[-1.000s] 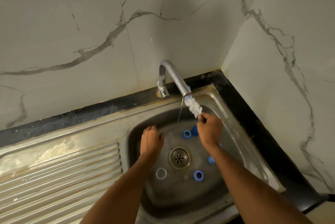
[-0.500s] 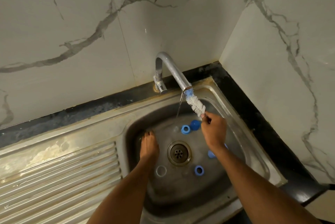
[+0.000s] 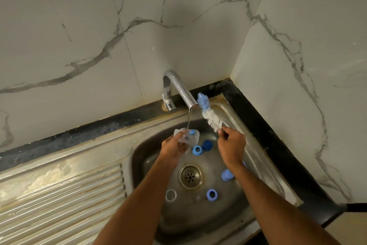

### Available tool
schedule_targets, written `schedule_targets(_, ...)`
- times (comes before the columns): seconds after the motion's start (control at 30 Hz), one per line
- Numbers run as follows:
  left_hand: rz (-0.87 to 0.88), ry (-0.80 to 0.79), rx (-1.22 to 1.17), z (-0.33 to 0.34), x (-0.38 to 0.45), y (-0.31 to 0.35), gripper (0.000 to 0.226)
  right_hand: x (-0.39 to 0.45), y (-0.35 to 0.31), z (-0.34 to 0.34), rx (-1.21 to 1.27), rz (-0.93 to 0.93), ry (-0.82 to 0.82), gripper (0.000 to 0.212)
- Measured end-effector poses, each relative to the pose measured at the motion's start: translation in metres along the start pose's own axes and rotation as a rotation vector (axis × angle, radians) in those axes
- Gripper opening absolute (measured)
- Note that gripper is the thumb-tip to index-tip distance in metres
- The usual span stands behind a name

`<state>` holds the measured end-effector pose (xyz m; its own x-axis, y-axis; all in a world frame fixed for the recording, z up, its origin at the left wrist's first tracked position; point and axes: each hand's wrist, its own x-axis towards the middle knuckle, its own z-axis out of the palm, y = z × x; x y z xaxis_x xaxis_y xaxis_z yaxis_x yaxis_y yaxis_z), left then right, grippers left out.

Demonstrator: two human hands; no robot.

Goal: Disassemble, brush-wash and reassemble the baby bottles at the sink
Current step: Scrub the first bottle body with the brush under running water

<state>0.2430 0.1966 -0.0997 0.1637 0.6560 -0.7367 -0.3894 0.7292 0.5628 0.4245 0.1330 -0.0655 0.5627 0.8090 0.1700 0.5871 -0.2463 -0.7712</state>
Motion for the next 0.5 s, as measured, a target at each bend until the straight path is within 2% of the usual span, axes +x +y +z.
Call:
schedule_targets(0.07,-0.048,-0.06,-0.112,0.006,-0.009,0.001,0.042,0.002,-0.001,-0.005,0.0,-0.011,0.007,0.012)
schedule_targets(0.13,-0.071,-0.1,-0.183,0.012,-0.021,0.002,0.03,0.002,0.001,-0.008,0.015,-0.009,0.003,0.012)
schedule_targets(0.33,-0.142,-0.182,-0.333,0.012,-0.026,0.003,0.044,-0.001,0.003,-0.021,0.033,-0.012,-0.005,0.012)
schedule_targets(0.4,-0.114,-0.178,-0.198,0.009,-0.029,0.004,0.049,-0.004,0.004,-0.024,0.015,-0.018,-0.006,0.012)
schedule_targets(0.5,0.05,-0.16,0.28,0.0,-0.037,0.001,0.058,-0.01,0.005,-0.03,0.018,-0.014,-0.004,0.012)
